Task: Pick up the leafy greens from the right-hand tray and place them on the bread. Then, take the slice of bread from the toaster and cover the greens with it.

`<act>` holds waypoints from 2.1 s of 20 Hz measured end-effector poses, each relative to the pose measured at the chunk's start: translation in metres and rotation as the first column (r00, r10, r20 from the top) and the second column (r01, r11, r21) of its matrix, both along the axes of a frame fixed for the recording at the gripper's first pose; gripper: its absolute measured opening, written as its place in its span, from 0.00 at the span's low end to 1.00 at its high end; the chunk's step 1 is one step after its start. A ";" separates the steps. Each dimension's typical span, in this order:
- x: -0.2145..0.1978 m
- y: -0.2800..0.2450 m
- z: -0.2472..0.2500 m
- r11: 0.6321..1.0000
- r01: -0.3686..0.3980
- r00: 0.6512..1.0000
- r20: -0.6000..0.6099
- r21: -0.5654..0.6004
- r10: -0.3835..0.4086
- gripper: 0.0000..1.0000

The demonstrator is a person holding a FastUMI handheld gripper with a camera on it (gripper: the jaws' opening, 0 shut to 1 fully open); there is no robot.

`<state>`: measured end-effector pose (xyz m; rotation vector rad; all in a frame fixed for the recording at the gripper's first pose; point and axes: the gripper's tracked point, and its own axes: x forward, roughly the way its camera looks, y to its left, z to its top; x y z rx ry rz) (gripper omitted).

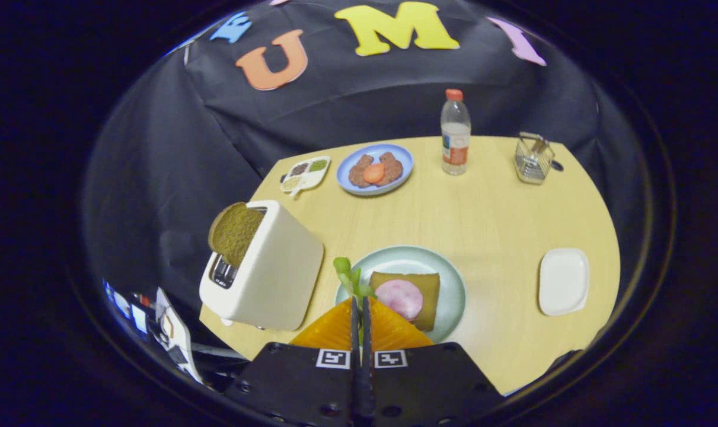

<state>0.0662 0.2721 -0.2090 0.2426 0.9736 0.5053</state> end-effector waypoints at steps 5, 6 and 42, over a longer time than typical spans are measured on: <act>0.019 -0.029 -0.046 0.990 0.089 0.995 -0.029 -0.108 -0.092 0.01; 0.020 -0.032 -0.055 0.987 0.101 0.993 -0.042 -0.126 -0.107 0.00; 0.009 0.173 0.114 0.988 0.035 0.941 0.339 -0.147 0.017 0.92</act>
